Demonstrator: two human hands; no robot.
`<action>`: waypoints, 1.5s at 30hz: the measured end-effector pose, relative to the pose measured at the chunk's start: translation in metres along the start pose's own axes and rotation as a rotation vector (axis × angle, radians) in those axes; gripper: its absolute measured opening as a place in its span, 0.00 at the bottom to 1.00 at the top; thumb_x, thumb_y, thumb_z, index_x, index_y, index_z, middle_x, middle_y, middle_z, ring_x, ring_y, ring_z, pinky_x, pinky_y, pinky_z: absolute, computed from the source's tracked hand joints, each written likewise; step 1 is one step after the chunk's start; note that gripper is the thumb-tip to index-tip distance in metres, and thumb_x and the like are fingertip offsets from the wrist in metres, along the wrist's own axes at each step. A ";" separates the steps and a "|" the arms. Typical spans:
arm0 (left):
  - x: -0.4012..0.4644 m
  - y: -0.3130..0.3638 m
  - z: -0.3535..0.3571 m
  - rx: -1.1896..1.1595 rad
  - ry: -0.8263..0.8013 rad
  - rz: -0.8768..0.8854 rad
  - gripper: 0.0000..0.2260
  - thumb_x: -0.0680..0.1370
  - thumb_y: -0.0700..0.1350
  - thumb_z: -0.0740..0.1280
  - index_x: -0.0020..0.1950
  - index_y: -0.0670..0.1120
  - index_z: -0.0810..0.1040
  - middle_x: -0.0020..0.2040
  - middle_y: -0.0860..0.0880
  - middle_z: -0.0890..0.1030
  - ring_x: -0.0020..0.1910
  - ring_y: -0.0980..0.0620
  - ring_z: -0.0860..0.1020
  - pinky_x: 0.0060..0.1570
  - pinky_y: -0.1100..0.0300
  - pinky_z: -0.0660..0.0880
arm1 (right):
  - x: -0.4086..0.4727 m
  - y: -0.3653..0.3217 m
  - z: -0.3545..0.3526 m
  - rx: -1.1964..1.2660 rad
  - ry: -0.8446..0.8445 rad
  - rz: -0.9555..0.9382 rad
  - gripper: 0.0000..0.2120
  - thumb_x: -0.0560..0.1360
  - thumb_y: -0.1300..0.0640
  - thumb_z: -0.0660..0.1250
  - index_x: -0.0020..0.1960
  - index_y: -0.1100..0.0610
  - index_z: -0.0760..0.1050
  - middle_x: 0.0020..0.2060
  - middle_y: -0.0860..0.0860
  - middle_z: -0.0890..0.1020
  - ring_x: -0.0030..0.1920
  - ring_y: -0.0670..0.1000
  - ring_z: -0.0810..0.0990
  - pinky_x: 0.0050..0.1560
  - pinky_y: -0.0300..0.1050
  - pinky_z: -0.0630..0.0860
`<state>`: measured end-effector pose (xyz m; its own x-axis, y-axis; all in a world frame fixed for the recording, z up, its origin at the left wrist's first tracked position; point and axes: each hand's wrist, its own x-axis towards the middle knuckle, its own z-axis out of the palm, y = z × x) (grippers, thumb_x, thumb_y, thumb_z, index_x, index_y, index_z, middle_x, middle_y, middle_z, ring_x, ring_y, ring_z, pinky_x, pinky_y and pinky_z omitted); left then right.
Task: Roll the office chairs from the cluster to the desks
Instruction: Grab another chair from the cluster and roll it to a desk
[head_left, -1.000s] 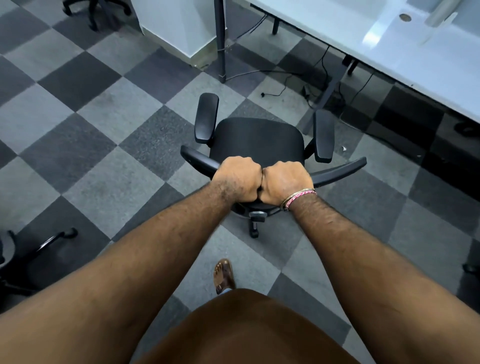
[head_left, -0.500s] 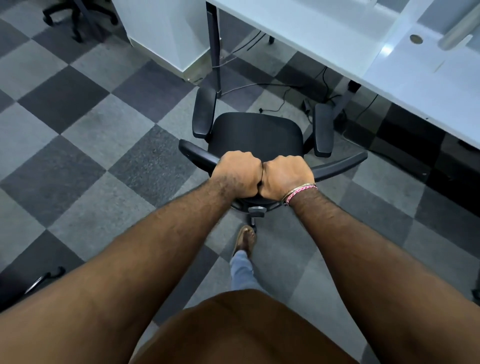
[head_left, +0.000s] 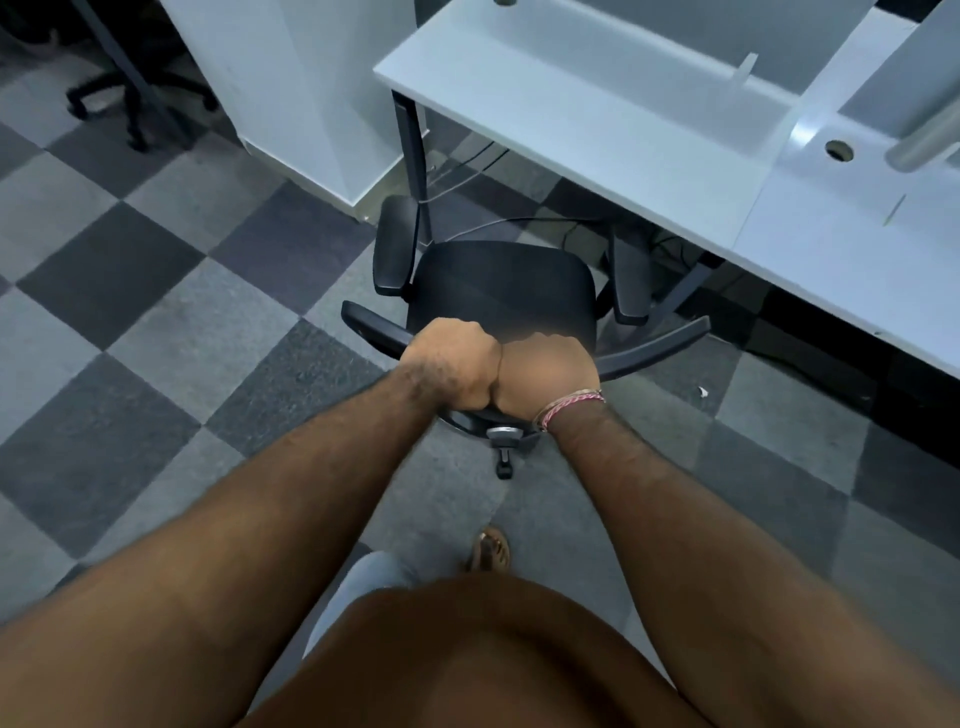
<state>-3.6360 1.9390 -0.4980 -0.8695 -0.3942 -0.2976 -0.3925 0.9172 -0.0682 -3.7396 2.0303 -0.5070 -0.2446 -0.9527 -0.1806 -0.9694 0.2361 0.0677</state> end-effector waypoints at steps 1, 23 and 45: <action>0.009 -0.008 0.000 0.001 0.012 0.015 0.08 0.76 0.53 0.65 0.40 0.51 0.75 0.35 0.51 0.78 0.32 0.49 0.73 0.37 0.55 0.76 | 0.010 0.001 -0.001 0.003 0.001 0.006 0.08 0.69 0.50 0.62 0.38 0.51 0.78 0.35 0.50 0.82 0.35 0.57 0.81 0.35 0.45 0.73; 0.226 -0.219 -0.041 0.151 0.047 0.361 0.10 0.76 0.53 0.65 0.36 0.52 0.74 0.36 0.52 0.80 0.34 0.48 0.78 0.36 0.54 0.77 | 0.263 0.016 -0.044 0.045 -0.001 0.324 0.10 0.73 0.46 0.61 0.37 0.50 0.73 0.34 0.50 0.80 0.32 0.56 0.77 0.33 0.45 0.68; 0.325 -0.228 -0.079 0.161 -0.029 0.422 0.08 0.76 0.54 0.64 0.42 0.52 0.77 0.36 0.54 0.79 0.34 0.51 0.77 0.36 0.55 0.76 | 0.330 0.096 -0.052 0.022 0.002 0.283 0.13 0.71 0.44 0.62 0.33 0.51 0.68 0.29 0.47 0.76 0.26 0.53 0.70 0.31 0.44 0.67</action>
<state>-3.8526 1.5975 -0.5034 -0.9339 0.0162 -0.3572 0.0485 0.9955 -0.0817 -3.9122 1.7281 -0.5089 -0.5057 -0.8486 -0.1552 -0.8627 0.4970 0.0937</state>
